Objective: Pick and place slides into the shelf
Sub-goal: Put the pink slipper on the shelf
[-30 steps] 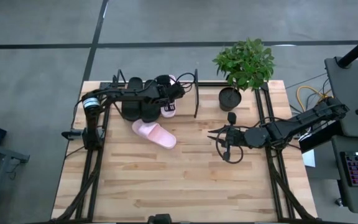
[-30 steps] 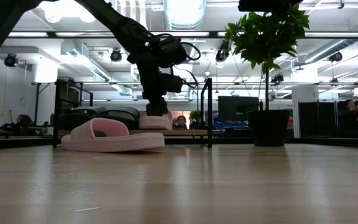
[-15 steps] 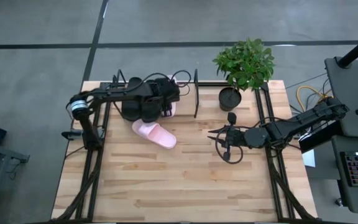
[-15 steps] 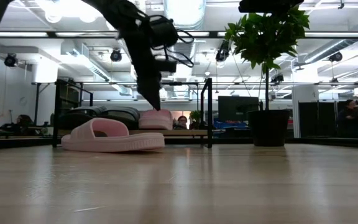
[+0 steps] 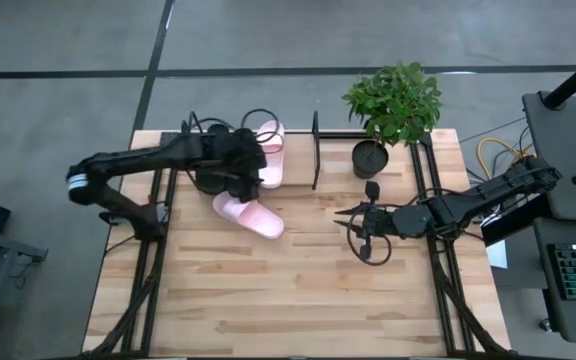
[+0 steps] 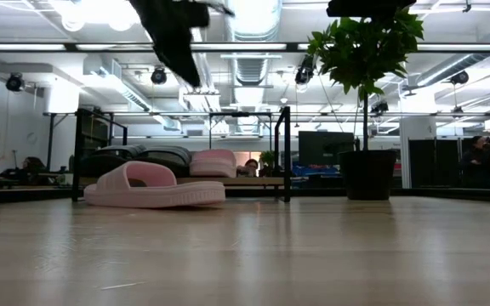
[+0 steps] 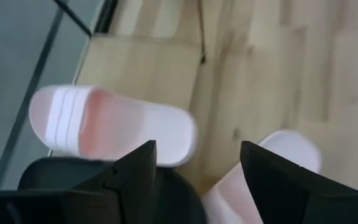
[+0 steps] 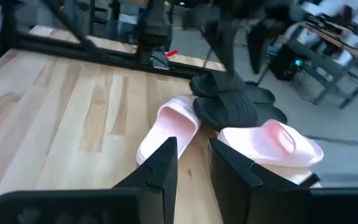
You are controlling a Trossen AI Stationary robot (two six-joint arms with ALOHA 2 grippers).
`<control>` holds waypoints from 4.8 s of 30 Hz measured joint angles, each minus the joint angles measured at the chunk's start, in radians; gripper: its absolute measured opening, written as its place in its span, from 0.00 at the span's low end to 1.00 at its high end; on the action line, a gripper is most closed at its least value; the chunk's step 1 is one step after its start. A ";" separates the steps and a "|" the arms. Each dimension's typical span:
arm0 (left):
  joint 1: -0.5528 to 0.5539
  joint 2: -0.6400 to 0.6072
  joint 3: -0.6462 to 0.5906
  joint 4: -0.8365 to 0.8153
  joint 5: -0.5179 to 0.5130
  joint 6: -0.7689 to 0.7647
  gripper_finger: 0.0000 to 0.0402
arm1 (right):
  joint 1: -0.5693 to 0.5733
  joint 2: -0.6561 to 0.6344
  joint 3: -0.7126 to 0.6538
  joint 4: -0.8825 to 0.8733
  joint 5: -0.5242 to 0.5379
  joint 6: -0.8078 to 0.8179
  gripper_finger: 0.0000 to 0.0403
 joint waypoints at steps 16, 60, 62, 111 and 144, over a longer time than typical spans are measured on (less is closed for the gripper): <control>-0.121 -0.446 -0.348 0.199 0.012 -0.205 0.54 | 0.000 0.079 0.000 0.084 -0.078 -0.124 0.21; -0.119 -0.839 -0.490 0.160 -0.099 -0.404 0.54 | -0.165 0.801 0.413 0.024 -0.209 -0.506 0.43; -0.120 -0.845 -0.500 0.161 -0.098 -0.404 0.54 | -0.167 0.842 0.435 -0.010 -0.221 -0.497 0.42; -0.119 -0.849 -0.543 0.166 -0.099 -0.405 0.54 | -0.200 1.020 0.468 0.122 -0.096 -0.593 0.09; -0.120 -0.850 -0.551 0.157 -0.077 -0.410 0.54 | -0.051 0.644 0.477 0.038 0.103 -0.122 0.07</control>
